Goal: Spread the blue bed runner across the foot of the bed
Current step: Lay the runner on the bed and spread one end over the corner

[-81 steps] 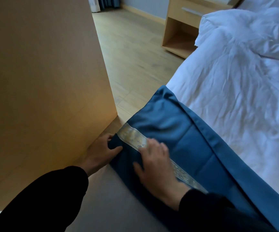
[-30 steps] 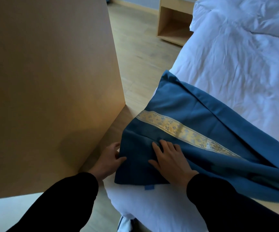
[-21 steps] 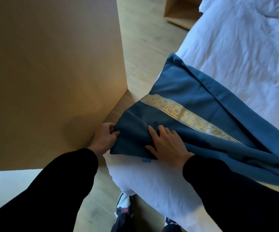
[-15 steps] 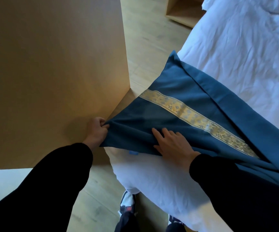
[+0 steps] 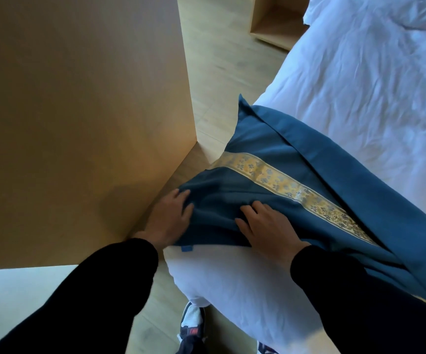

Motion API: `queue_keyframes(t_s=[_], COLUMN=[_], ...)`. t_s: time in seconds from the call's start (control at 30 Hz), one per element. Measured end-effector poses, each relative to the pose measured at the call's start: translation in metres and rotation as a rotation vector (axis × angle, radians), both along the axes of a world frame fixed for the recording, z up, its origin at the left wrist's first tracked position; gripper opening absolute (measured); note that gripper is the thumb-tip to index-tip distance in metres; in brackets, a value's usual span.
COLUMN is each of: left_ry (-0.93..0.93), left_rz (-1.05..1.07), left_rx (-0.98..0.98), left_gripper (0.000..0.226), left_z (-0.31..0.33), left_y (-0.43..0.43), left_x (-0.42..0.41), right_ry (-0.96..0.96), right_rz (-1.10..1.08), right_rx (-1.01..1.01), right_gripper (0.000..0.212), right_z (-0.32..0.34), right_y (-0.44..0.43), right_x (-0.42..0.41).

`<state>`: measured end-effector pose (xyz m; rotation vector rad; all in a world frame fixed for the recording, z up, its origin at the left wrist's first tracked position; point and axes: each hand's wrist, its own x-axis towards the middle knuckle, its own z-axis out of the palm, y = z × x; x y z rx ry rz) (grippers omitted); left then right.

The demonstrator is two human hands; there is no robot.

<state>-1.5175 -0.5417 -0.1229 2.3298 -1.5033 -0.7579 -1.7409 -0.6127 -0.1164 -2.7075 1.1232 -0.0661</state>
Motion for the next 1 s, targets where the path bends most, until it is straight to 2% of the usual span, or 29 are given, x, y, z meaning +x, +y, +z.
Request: queue_keyframes(t_s=[0.1,0.17,0.2,0.37,0.43,0.53,0.67,0.77,0.87,0.93,1.0], left_ry=[-0.026,-0.061,-0.088,-0.188,-0.205,-0.219,-0.266,-0.305,-0.359,-0.397,-0.384], left_rz=[-0.115,-0.168,-0.192,-0.272,-0.292,-0.306,-0.356,-0.331,-0.282,-0.249,-0.211], left_rx=[-0.022,-0.039,-0.037,0.001,0.0,-0.029,-0.057,-0.084,-0.114,-0.128,-0.141], left_gripper=[0.052,0.061,0.063,0.053,0.051,0.049,0.049,0.052,0.049,0.045,0.044], left_z=[0.001,0.002,0.002,0.004,0.006,0.007,0.002,-0.001,0.001,0.004,0.01], left_y=[-0.012,-0.022,-0.028,-0.065,-0.084,-0.116,-0.158,-0.186,-0.212,-0.23,-0.248], left_x=[-0.03,-0.048,-0.054,-0.085,-0.1,-0.126,-0.164,-0.189,-0.206,-0.213,-0.218], right_ry=[-0.129,-0.145,-0.118,0.119,0.171,0.238,0.218,0.167,0.036,-0.036,-0.016], right_rz=[-0.033,-0.078,-0.118,-0.365,-0.41,-0.401,-0.342,-0.289,-0.266,-0.234,-0.194], right_rx=[-0.141,-0.253,-0.294,-0.279,-0.25,-0.23,-0.141,-0.063,-0.018,-0.04,-0.096], right_gripper=[0.028,0.013,0.014,0.051,0.057,0.053,0.039,0.025,0.009,0.019,0.028], right_z=[-0.001,-0.003,-0.005,-0.007,-0.006,-0.004,-0.002,0.0,0.002,0.004,0.007], right_y=[-0.018,-0.032,-0.04,-0.085,-0.101,-0.119,-0.144,-0.16,-0.176,-0.187,-0.198], right_x=[-0.004,-0.012,-0.018,-0.064,-0.087,-0.117,-0.148,-0.159,-0.165,-0.171,-0.179])
